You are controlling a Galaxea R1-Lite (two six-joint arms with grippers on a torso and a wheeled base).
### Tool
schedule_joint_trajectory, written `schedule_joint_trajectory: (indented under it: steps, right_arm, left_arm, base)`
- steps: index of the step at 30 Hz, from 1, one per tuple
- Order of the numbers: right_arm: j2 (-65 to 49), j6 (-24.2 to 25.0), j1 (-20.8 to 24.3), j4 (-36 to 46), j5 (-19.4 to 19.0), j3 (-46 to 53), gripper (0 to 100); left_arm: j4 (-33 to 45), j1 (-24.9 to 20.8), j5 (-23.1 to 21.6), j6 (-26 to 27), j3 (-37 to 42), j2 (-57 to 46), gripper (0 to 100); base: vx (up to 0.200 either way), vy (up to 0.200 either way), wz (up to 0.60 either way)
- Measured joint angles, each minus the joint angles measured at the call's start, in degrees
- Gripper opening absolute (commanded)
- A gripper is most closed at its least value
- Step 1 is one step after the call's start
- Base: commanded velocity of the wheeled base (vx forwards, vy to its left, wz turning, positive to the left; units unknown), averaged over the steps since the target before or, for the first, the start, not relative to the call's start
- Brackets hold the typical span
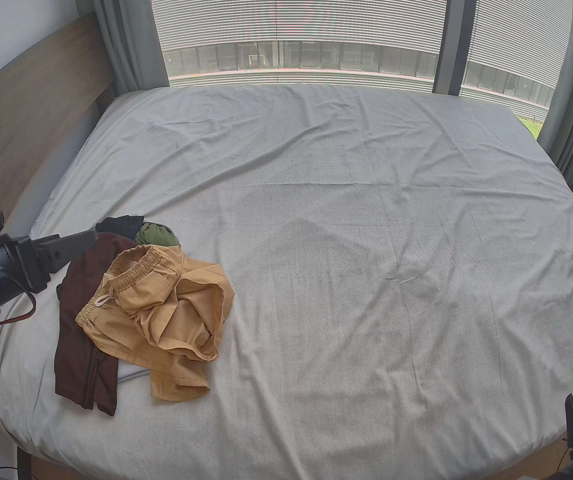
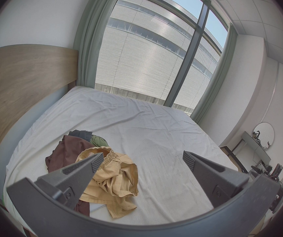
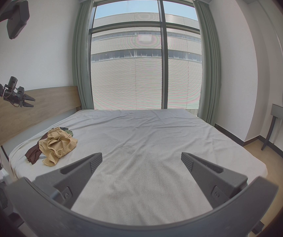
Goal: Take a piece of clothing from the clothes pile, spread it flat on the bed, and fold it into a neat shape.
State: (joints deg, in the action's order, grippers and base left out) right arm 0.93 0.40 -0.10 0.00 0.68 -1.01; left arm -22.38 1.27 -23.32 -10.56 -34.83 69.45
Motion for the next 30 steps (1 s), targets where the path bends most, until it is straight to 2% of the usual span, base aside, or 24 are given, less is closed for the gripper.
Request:
schedule_joint_trajectory:
  steps: [7,30]
  right_arm:
    - [0.00,-0.05,0.00,-0.05,0.00,0.02,100]
    - [0.00,0.02,0.02,-0.07,0.00,0.00,100]
  left_arm:
    - [0.46,1.78,-4.18,-0.02,-2.88,5.07,100]
    - [0.57,1.89,-5.79,1.37,-9.98,21.15,100]
  base:
    - [0.000,0.000,0.00]
    - [0.000,0.000,0.00]
